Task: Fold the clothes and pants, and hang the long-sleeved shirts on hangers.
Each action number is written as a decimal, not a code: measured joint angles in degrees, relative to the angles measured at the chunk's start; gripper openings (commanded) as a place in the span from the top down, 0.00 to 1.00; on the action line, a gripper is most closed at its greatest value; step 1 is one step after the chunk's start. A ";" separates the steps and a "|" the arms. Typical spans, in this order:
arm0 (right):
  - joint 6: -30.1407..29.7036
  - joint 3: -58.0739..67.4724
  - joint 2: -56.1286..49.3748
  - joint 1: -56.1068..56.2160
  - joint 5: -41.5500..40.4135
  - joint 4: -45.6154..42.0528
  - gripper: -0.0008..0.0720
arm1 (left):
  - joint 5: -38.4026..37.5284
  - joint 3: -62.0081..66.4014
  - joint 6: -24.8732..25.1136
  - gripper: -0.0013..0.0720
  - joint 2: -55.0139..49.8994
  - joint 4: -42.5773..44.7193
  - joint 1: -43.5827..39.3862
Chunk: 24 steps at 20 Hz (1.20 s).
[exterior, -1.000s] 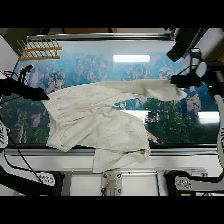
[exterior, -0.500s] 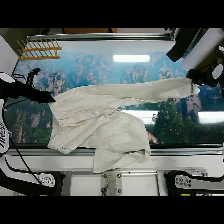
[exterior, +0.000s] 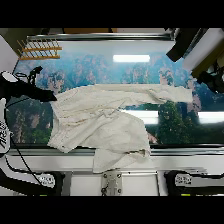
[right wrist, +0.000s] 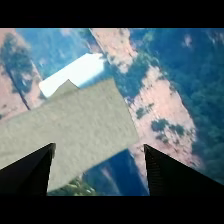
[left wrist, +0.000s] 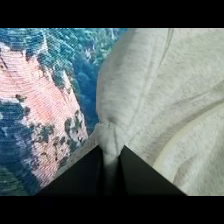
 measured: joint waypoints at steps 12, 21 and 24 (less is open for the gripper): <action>-15.15 0.33 -13.81 -13.51 0.44 24.24 0.16 | -0.04 0.00 -0.02 0.95 0.00 -0.07 0.00; -26.03 7.28 -24.98 -12.24 -1.81 36.76 0.36 | 0.52 -0.02 -0.02 0.95 0.00 -0.04 -0.02; -27.52 7.69 -25.94 -11.26 -2.49 37.09 0.95 | 0.83 -0.02 -0.02 0.95 0.00 -0.04 -0.02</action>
